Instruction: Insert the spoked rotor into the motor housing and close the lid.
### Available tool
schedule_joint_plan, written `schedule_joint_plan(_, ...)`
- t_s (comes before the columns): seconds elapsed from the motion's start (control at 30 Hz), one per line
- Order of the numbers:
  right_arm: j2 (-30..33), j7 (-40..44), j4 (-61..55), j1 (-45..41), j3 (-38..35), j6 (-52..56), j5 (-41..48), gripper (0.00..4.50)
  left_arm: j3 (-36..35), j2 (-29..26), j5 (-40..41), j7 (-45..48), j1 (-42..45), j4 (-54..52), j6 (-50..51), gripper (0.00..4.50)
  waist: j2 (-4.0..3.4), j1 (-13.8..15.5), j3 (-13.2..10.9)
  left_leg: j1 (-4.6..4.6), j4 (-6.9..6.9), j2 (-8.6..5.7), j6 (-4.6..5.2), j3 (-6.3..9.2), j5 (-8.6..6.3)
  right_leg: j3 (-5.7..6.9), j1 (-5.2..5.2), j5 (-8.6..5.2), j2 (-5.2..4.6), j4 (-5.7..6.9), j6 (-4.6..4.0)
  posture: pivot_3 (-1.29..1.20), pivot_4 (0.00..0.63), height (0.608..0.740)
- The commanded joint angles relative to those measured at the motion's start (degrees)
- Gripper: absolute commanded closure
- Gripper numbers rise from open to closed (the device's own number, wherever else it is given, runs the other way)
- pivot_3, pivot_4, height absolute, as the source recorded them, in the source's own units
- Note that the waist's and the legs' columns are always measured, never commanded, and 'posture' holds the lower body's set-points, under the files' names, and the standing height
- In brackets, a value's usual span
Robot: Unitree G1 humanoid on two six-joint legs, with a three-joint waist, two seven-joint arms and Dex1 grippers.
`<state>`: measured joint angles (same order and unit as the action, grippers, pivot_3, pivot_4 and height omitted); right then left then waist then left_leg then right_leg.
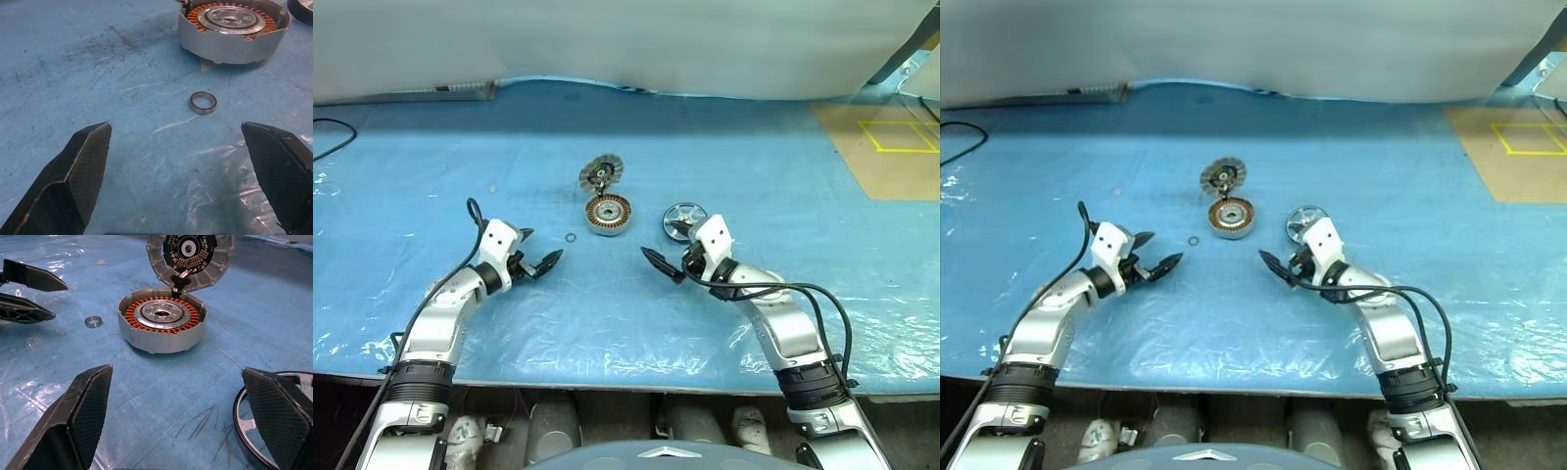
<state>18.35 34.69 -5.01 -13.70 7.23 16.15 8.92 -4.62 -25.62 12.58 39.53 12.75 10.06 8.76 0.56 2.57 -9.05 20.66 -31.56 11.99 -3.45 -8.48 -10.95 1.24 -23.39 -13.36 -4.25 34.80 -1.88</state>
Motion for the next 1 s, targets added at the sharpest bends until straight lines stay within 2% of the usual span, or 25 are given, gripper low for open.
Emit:
schedule_joint_plan(0.03, 0.12, -0.27, 0.25, -1.61, -0.37, -2.07, -0.48, 0.04, -1.75, 0.13, 1.25, -1.04, -0.21, -1.56, -0.10, 0.00, 0.00, -0.02, 0.00, 0.00, -0.01, 0.00, 0.00, 0.00, 0.00, 0.00, 0.00, 0.00, 0.00, 0.00, 0.00, 0.00, 0.150, 0.740)
schedule_joint_plan(1.0, 0.27, -0.12, -0.04, -1.14, 1.21, -2.88, -1.53, 0.04, -0.51, -0.02, 1.79, -1.07, -1.49, -5.14, 0.84, 0.00, 0.00, 0.00, 0.00, 0.01, -0.03, 0.01, 0.00, 0.00, 0.00, 0.00, 0.00, 0.00, 0.00, 0.02, 0.00, 0.00, 0.150, 0.740)
